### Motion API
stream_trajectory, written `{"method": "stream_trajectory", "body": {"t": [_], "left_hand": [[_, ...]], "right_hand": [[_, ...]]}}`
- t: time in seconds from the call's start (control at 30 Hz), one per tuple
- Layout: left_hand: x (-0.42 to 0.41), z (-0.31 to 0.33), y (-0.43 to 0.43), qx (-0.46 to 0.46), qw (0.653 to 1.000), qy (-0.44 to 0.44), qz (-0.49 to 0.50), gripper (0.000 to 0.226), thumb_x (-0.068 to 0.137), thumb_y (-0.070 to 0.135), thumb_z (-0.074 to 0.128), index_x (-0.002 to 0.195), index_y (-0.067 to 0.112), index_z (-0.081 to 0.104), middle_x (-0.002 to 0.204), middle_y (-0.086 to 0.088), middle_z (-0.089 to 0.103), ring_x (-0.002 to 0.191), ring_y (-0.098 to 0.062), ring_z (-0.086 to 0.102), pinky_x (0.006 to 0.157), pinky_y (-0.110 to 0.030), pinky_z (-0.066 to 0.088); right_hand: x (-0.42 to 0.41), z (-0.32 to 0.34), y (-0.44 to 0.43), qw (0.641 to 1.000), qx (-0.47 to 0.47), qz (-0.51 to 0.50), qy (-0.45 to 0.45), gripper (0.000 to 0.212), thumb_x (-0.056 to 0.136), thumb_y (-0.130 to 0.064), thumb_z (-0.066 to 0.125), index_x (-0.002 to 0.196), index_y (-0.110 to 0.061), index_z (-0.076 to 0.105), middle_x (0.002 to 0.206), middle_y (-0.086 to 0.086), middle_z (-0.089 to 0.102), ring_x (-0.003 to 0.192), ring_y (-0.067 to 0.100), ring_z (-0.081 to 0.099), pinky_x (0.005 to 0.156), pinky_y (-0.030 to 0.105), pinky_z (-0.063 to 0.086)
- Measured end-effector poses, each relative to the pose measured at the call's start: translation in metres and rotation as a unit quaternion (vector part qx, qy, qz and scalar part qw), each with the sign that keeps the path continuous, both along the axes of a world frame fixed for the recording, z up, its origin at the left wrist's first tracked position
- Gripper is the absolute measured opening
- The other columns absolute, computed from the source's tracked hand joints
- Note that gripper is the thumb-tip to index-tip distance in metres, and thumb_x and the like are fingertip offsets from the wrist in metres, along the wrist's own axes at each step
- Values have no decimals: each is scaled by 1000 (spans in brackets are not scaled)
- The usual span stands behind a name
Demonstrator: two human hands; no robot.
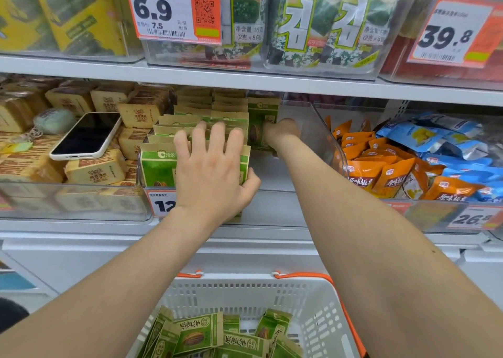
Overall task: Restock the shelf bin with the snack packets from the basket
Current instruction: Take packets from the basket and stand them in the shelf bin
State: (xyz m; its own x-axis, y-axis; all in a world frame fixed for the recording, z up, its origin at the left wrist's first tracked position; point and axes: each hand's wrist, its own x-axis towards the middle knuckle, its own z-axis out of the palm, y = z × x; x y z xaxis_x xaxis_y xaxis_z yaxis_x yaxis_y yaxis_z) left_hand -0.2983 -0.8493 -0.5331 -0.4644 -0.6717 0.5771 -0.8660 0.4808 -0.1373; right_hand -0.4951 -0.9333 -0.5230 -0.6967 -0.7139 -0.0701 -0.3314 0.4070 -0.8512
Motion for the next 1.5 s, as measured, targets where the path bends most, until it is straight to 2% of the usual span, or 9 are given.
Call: {"method": "stream_trajectory", "body": {"t": [0.13,0.47,0.6,0.67,0.8,0.9,1.0,1.2,1.5], "left_hand": [[1,0,-1,-1,1000,-2,-2,63,86,56,45,134,15,52,138,-13,55,132,-44,46,105,-57,33],[6,1,-1,13,1000,1,-25,75,86,65,45,140,13,49,141,-15,52,130,-43,46,104,-57,34],[13,4,6,-3,995,56,-87,80,84,61,55,144,9,50,149,-18,48,144,-45,38,120,-62,24],[18,3,12,-36,988,67,-138,74,84,54,59,140,6,54,148,-19,50,143,-45,40,120,-62,25],[27,-3,24,-119,960,55,-248,36,84,32,63,107,6,63,109,-17,60,101,-39,54,86,-49,41],[33,-16,29,-59,956,-11,-287,15,86,26,57,77,14,54,70,-8,56,66,-32,52,66,-40,34],[39,-40,33,45,948,-127,-288,25,86,31,48,65,18,49,51,-5,57,45,-32,53,57,-35,39],[38,-74,84,166,876,-368,-265,26,102,32,41,107,18,63,97,-6,70,85,-34,67,66,-36,39],[47,-136,127,314,739,-542,-246,19,102,22,51,114,16,64,85,0,53,67,-20,54,61,-36,51]], "right_hand": [[0,1,1,999,29,17,5,28,105,-34,53,110,-7,58,109,12,63,100,29,68,94,39,60],[5,15,48,960,158,135,188,39,107,-23,47,139,0,53,130,18,60,109,32,60,86,34,49],[12,19,81,913,125,193,336,16,102,-20,48,101,-8,58,111,21,65,110,41,64,79,32,44],[18,24,100,892,96,201,392,18,100,-18,48,104,-7,60,112,24,65,102,44,64,75,35,44],[35,27,142,805,11,188,562,19,100,-22,49,103,-9,62,99,16,67,89,40,64,65,37,35],[47,24,174,767,-34,201,608,17,95,-28,53,89,-12,57,88,12,67,80,37,63,61,36,31],[62,15,207,743,57,264,612,19,98,-32,48,88,-16,44,80,7,60,75,36,61,59,36,33],[81,-36,248,628,265,426,595,19,100,-26,50,109,-16,64,106,9,66,84,32,61,65,36,39],[101,-125,276,594,418,510,461,15,98,-6,53,111,-14,57,100,3,56,70,15,51,63,34,48]]}}
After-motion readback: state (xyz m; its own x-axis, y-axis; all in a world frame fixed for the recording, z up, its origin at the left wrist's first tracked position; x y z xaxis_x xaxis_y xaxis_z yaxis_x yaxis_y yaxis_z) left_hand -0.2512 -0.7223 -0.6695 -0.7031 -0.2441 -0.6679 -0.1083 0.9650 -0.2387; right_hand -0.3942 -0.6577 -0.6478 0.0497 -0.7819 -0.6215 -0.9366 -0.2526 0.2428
